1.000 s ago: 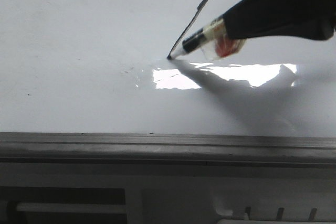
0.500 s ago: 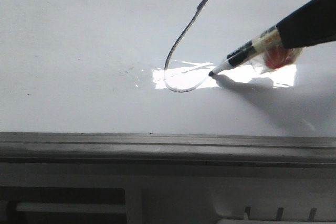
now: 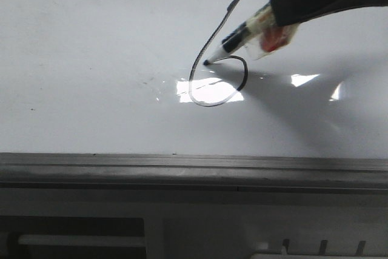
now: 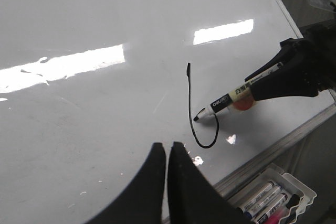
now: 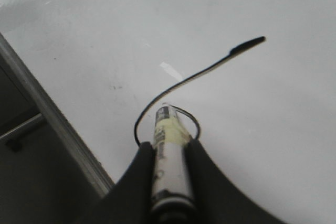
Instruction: Write number 6 on whiteboard
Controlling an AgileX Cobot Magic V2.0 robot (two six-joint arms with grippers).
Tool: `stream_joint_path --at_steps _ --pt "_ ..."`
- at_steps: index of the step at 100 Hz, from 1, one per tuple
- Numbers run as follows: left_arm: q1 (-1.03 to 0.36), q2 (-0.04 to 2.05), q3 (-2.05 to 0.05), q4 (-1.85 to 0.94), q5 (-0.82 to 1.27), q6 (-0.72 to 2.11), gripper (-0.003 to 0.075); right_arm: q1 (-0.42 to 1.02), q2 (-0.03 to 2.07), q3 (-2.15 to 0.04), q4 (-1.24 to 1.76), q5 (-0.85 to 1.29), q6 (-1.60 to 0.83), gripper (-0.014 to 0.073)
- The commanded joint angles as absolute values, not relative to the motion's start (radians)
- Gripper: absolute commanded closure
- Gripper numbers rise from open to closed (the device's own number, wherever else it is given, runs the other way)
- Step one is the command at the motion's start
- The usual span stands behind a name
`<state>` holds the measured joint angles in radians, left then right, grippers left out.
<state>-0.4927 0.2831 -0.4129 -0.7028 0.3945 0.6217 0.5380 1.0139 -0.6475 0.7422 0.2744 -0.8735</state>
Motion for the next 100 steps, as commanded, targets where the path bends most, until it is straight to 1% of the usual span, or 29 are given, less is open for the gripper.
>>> stream_joint_path --at_steps 1,22,29,37,45,60,76,80,85,92,97,100 --pt "-0.489 0.290 -0.440 -0.731 0.338 0.613 0.0739 0.578 1.052 -0.672 0.735 0.174 -0.886 0.0646" --pt "-0.489 0.290 -0.440 -0.731 0.340 0.613 0.0739 0.585 1.055 -0.679 0.735 0.167 -0.886 0.0647" --pt "-0.489 0.290 -0.440 -0.731 0.340 0.613 0.0739 0.598 1.002 -0.726 0.735 0.251 -0.886 0.0647" --pt "-0.489 0.290 -0.440 -0.731 0.344 0.613 0.0739 0.621 0.923 -0.836 0.735 0.398 -0.899 0.0647" --pt "-0.489 0.290 -0.440 -0.731 0.344 0.613 0.0739 0.638 0.858 -0.951 0.728 0.488 -0.910 0.0647" --pt "-0.489 0.290 -0.440 -0.731 0.316 0.613 0.0739 0.638 0.817 -1.055 0.674 0.504 -0.910 0.0647" --pt "-0.489 0.294 -0.440 -0.733 0.322 0.613 0.0734 0.636 0.819 -1.041 0.670 0.541 -0.910 0.0647" --pt "-0.489 0.305 -0.444 -0.733 0.346 0.613 0.0713 0.636 0.829 -1.030 0.670 0.556 -0.910 0.0647" --pt "-0.489 0.328 -0.457 -0.733 0.390 0.620 0.0659 0.636 0.843 -1.017 0.670 0.572 -0.909 0.0647" --pt "-0.489 0.383 -0.490 -0.733 0.469 0.658 0.0531 0.636 0.868 -0.997 0.670 0.593 -0.909 0.0647" --pt "-0.489 0.435 -0.519 -0.733 0.521 0.686 0.0406 0.636 0.893 -0.993 0.670 0.617 -0.909 0.0647" --pt "-0.489 0.476 -0.538 -0.733 0.549 0.701 0.0351 0.636 0.908 -0.993 0.668 0.642 -0.909 0.0647"
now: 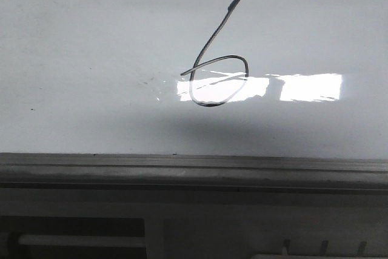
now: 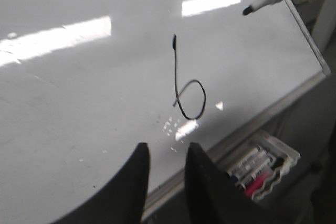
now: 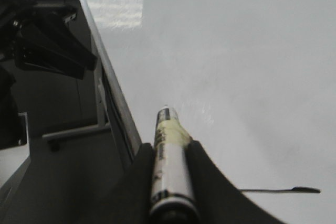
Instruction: Write number 6 on whiteboard
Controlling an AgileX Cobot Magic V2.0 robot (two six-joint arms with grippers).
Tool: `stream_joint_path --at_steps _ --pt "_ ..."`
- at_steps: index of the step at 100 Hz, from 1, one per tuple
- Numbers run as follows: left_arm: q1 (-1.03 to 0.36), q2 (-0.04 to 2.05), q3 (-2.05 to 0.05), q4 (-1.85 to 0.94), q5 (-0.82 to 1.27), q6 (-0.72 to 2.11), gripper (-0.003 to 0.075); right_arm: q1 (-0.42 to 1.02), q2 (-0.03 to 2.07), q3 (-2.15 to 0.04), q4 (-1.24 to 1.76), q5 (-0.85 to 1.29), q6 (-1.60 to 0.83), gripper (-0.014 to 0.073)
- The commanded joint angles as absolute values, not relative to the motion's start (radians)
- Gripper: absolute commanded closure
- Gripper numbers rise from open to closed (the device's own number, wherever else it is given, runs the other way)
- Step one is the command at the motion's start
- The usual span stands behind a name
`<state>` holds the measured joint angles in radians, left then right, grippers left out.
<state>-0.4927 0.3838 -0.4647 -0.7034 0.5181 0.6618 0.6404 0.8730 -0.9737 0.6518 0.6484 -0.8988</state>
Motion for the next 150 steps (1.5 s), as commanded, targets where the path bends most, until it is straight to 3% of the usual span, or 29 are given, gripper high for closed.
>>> stream_joint_path --at_steps 1,10,34,64,95,118,133,150 --pt "-0.489 0.485 -0.548 -0.733 0.563 0.710 0.0339 0.636 0.912 -0.993 0.668 0.646 -0.909 0.0647" --pt "-0.492 0.601 -0.623 -0.744 0.656 0.811 0.0253 0.636 0.964 -0.993 0.668 0.702 -0.909 0.0647" --pt "-0.580 0.862 -0.799 -0.864 0.803 1.143 0.0260 0.667 1.055 -0.993 0.668 0.768 -0.923 0.0647" --pt "-0.718 1.115 -0.920 -0.862 0.811 1.152 0.0263 0.732 1.077 -0.993 0.663 0.763 -0.942 0.0647" --pt "-0.725 1.198 -0.930 -0.864 0.812 1.154 0.0418 0.732 1.077 -0.993 0.661 0.774 -0.942 0.0647" --pt "-0.725 1.198 -0.934 -0.864 0.812 1.156 0.0584 0.732 1.091 -0.993 0.645 0.808 -0.942 0.0647" --pt "-0.725 1.198 -0.934 -0.864 0.813 1.175 0.0740 0.734 1.107 -0.993 0.645 0.833 -0.942 0.0647" --pt "-0.725 1.198 -0.934 -0.864 0.823 1.175 0.0739 0.734 1.107 -0.993 0.645 0.833 -0.942 0.0646"
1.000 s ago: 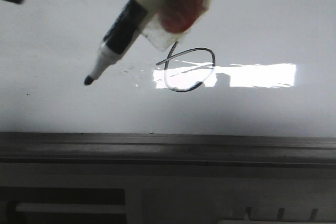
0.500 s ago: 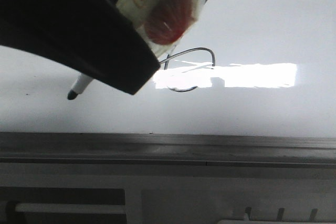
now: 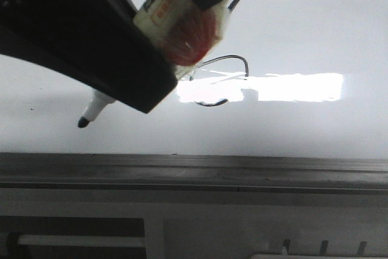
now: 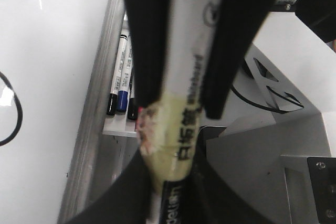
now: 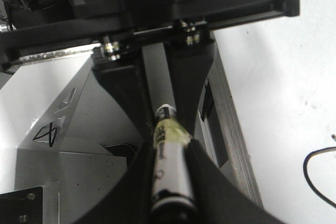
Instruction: Write number 6 on whiteboard
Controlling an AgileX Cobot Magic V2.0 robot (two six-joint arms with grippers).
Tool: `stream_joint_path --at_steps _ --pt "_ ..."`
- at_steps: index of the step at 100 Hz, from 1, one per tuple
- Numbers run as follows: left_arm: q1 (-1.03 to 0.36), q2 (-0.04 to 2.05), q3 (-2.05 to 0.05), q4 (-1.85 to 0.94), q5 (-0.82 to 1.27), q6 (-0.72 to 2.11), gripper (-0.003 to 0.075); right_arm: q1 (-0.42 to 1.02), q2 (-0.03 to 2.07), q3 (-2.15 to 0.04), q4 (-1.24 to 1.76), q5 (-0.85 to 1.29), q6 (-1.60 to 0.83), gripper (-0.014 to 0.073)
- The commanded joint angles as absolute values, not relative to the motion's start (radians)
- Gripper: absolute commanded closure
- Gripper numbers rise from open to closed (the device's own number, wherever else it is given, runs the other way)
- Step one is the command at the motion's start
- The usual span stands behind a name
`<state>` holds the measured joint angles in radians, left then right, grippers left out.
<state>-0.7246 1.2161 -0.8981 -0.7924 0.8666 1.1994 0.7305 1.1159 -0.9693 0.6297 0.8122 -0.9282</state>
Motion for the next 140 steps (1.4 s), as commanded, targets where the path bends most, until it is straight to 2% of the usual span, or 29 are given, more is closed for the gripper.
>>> stream_joint_path --at_steps 1,6,11,18,23,28,37,66,71,74,81,86,88,90,95,120,140 --pt "-0.725 1.198 -0.934 -0.864 0.825 1.175 0.0739 0.734 1.107 -0.993 0.645 0.833 -0.942 0.0645" --pt "-0.725 1.198 -0.934 -0.862 0.833 1.175 0.0739 0.734 1.107 -0.993 0.645 0.834 -0.942 0.0622" --pt "-0.725 1.198 -0.934 -0.860 0.840 1.175 0.0739 0.734 1.107 -0.993 0.645 0.832 -0.942 0.0554" --pt "-0.725 1.198 -0.934 -0.855 0.845 1.175 0.0739 0.734 1.107 -0.993 0.645 0.821 -0.942 0.0378" --pt "-0.725 1.198 -0.934 -0.855 0.846 1.175 0.0739 0.734 1.105 -0.993 0.645 0.801 -0.942 0.0203" --pt "-0.725 1.198 -0.934 -0.855 0.846 1.175 0.0739 0.734 1.098 -0.993 0.634 0.783 -0.942 0.0068" --pt "-0.725 1.198 -0.934 -0.855 0.846 1.175 0.0739 0.734 1.068 -1.003 0.595 0.768 -0.942 -0.0080" --pt "-0.722 1.198 -0.934 -0.855 0.819 1.163 0.0739 0.620 0.872 -1.074 0.555 0.733 -0.942 -0.0035" --pt "-0.722 1.198 -0.928 -0.873 0.773 1.125 0.0739 0.597 0.832 -1.074 0.555 0.729 -0.942 0.0005" --pt "-0.722 1.198 -0.920 -0.897 0.739 1.099 0.0739 0.584 0.807 -1.074 0.555 0.732 -0.939 0.0048" --pt "-0.722 1.198 -0.891 -1.003 0.633 1.077 0.0739 0.556 0.764 -1.074 0.555 0.750 -0.927 0.0223" --pt "-0.726 1.198 -0.862 -1.088 0.557 1.077 0.0739 0.540 0.743 -1.074 0.554 0.774 -0.925 0.0407" --pt "-0.731 1.198 -0.847 -1.112 0.523 1.077 0.0739 0.534 0.735 -1.074 0.554 0.781 -0.925 0.0455" --pt "-0.736 1.198 -0.837 -1.143 0.486 1.077 0.0739 0.529 0.729 -1.074 0.551 0.792 -0.925 0.0547" --pt "-0.751 1.198 -0.799 -1.199 0.393 1.077 0.0739 0.521 0.718 -1.074 0.551 0.805 -0.925 0.0669" --pt "-0.861 1.198 -0.713 -1.462 -0.149 1.077 0.0739 0.515 0.704 -1.049 0.549 0.776 -0.877 0.0656" --pt "-0.893 1.242 -0.713 -1.569 -0.271 1.077 0.0739 0.515 0.706 -1.020 0.549 0.720 -0.867 0.0657"
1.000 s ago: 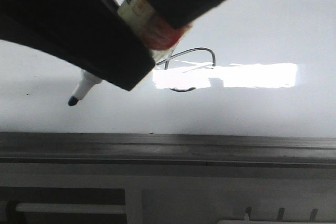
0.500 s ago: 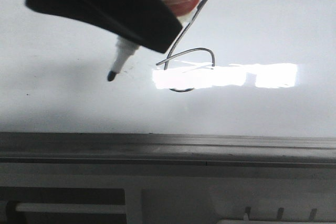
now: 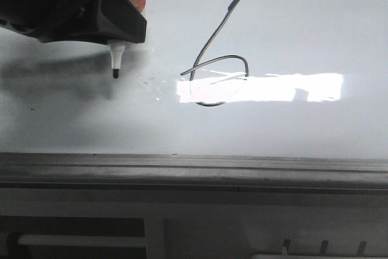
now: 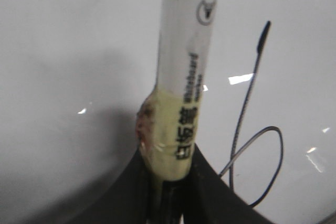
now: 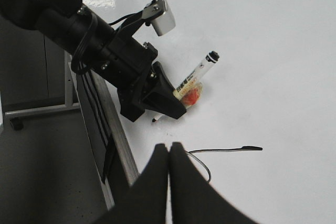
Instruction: Write number 6 on whiteboard
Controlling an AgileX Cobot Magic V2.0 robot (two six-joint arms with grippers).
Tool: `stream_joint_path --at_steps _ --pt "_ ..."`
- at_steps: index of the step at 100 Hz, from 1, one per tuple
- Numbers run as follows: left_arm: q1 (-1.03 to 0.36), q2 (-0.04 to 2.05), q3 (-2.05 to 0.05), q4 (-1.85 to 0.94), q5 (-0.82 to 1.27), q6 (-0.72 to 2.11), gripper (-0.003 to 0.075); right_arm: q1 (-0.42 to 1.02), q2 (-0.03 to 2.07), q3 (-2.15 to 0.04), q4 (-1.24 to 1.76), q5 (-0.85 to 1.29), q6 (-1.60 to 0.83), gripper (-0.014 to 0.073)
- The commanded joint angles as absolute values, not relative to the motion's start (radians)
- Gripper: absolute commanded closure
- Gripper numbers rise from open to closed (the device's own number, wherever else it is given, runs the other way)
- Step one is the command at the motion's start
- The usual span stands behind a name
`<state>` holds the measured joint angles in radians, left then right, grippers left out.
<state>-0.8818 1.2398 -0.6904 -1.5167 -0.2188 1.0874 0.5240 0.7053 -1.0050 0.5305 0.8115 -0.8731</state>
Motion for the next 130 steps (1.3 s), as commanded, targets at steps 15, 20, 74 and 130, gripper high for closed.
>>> stream_joint_path --at_steps 15,20,74,130 --pt "-0.893 1.295 -0.713 -1.637 -0.325 1.077 0.0739 0.515 0.706 -1.017 0.549 0.720 -0.860 0.0657" --pt "-0.893 1.307 -0.713 -1.637 -0.340 1.077 0.0739 0.515 0.706 -1.017 0.549 0.720 -0.855 0.0657" --pt "-0.893 1.315 -0.713 -1.648 -0.375 1.077 0.0568 0.515 0.706 -0.980 0.551 0.725 -0.821 0.0657" --pt "-0.893 1.315 -0.713 -1.637 -0.403 1.077 0.0252 0.515 0.706 -0.980 0.554 0.721 -0.821 0.0657"
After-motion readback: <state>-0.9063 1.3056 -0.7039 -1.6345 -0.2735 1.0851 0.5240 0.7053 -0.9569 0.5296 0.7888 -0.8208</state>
